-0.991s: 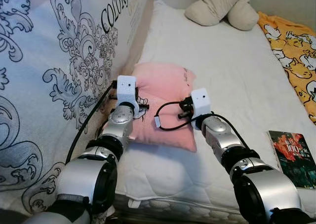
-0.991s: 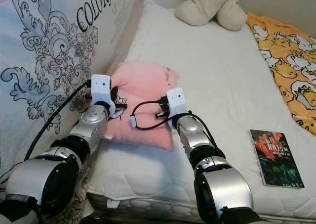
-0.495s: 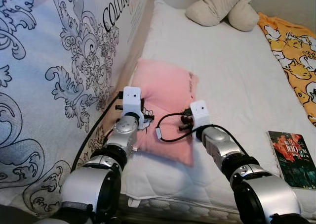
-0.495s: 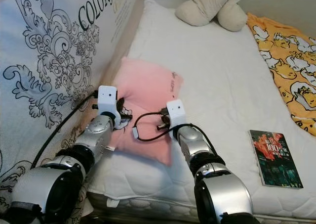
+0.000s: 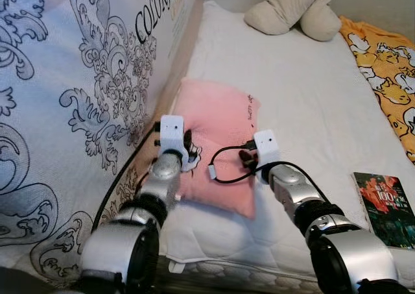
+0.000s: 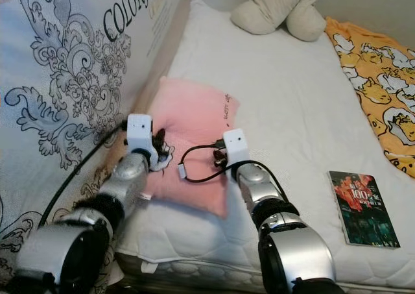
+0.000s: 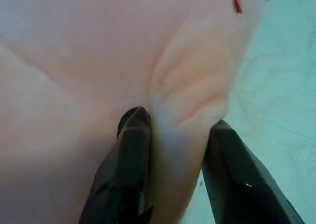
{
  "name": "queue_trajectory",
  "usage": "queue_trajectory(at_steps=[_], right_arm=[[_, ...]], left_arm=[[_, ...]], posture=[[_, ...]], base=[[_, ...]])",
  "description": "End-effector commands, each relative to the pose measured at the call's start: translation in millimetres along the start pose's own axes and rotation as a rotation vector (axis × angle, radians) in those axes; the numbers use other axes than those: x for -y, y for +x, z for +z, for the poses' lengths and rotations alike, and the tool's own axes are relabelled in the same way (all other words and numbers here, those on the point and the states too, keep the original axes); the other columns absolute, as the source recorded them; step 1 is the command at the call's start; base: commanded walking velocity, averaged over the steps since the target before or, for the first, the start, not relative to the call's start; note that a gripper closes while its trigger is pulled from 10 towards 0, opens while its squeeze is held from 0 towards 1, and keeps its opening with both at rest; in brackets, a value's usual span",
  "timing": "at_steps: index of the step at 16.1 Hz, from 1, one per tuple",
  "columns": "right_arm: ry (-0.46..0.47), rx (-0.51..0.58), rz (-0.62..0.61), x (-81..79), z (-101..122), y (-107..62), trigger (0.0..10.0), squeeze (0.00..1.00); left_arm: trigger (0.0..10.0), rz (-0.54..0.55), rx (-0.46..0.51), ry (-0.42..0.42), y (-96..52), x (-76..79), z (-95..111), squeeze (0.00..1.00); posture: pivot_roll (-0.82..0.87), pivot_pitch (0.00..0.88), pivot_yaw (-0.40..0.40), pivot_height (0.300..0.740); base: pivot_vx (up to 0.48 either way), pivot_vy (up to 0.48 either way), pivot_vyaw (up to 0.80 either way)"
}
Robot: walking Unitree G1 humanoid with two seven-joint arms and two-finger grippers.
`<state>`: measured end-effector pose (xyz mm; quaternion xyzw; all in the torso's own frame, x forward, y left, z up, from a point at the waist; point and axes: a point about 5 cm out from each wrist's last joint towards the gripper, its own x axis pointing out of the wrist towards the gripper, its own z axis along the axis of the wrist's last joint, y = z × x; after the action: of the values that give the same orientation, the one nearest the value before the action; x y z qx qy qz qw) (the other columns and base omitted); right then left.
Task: Clean up the room
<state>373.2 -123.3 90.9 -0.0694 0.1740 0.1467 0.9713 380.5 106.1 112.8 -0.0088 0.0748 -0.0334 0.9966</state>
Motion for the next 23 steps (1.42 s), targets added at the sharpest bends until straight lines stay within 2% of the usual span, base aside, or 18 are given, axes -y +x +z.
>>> queue_trajectory(at_steps=[1, 6, 8, 9, 10, 11, 12, 15, 17, 19, 20, 21, 22, 23], right_arm=[[0.004, -0.019, -0.040, 12.0, -6, -3.5, 10.0, 1.00], [0.139, 0.132, -0.123, 21.7, -7, -10.0, 10.0, 1.00], [0.209, 0.216, -0.157, 21.5, -17, -17.6, 10.0, 1.00], [0.206, 0.251, -0.163, 18.4, -21, -21.4, 10.0, 1.00], [0.235, 0.300, -0.178, 17.6, -24, -27.0, 10.0, 1.00], [0.222, 0.371, -0.223, 20.0, -31, -42.0, 10.0, 1.00], [0.203, 0.416, -0.283, 23.4, -41, -60.2, 10.0, 1.00], [0.211, 0.467, -0.398, 31.7, -64, -94.4, 10.0, 1.00], [0.175, 0.464, -0.369, 30.0, -69, -103.0, 10.0, 1.00], [0.157, 0.418, -0.339, 24.4, -68, -98.5, 10.0, 1.00], [0.136, 0.417, -0.345, 23.8, -63, -94.3, 10.0, 1.00], [0.131, 0.422, -0.334, 22.5, -59, -91.5, 10.0, 0.58], [0.130, 0.401, -0.330, 22.1, -55, -84.4, 10.0, 0.00], [0.138, 0.400, -0.321, 21.5, -54, -82.5, 10.0, 0.00]], left_arm=[[10.0, 0.038, -0.010, -0.005, -2.6, -7.3, -7, 1.00], [10.0, -0.093, 0.097, 0.128, -5.0, -5.3, 2, 1.00], [10.0, -0.100, 0.167, 0.188, -4.7, -19.0, 14, 1.00], [10.0, -0.106, 0.200, 0.208, -4.4, -23.9, 22, 1.00], [10.0, -0.126, 0.244, 0.221, -5.1, -26.8, 30, 1.00], [10.0, -0.176, 0.314, 0.196, -10.5, -25.3, 36, 1.00], [10.0, -0.235, 0.341, 0.174, -20.1, -19.3, 28, 1.00], [10.0, -0.239, 0.331, 0.145, -45.5, -9.2, -7, 1.00], [10.0, -0.225, 0.275, 0.080, -58.3, -1.9, -27, 1.00], [10.0, -0.261, 0.249, 0.020, -63.2, 8.6, -30, 1.00], [10.0, -0.262, 0.247, 0.024, -60.0, 11.6, -28, 1.00], [10.0, -0.262, 0.264, 0.036, -58.4, 13.0, -24, 0.00], [10.0, -0.252, 0.274, 0.043, -53.5, 13.6, -17, 0.00], [10.0, -0.244, 0.264, 0.043, -52.4, 12.2, -16, 0.00]], posture=[[0.10, 0.068, -0.082, 0.740], [0.11, 0.000, -0.048, 0.740], [0.11, 0.000, -0.030, 0.740], [0.11, 0.000, -0.025, 0.740], [0.11, 0.000, -0.019, 0.740], [0.10, 0.000, -0.007, 0.740], [0.10, 0.000, 0.000, 0.740], [0.08, 0.000, 0.006, 0.740], [0.07, 0.000, 0.002, 0.740], [0.07, 0.000, 0.002, 0.740], [0.07, 0.000, 0.001, 0.740], [0.06, 0.000, 0.002, 0.740], [0.06, 0.000, 0.004, 0.740], [0.06, 0.000, 0.007, 0.740]], base=[[0.000, 0.000, 0.00], [0.000, 0.000, 0.00], [0.000, 0.000, 0.00], [0.000, 0.000, 0.00], [0.000, 0.000, 0.00], [0.000, 0.000, 0.00], [0.000, 0.000, 0.00], [0.000, 0.000, 0.00], [0.000, 0.000, 0.00], [0.277, -0.386, 0.00], [0.322, -0.352, 0.00], [0.337, -0.337, 0.00], [0.341, -0.334, 0.00], [0.337, -0.337, 0.00]])
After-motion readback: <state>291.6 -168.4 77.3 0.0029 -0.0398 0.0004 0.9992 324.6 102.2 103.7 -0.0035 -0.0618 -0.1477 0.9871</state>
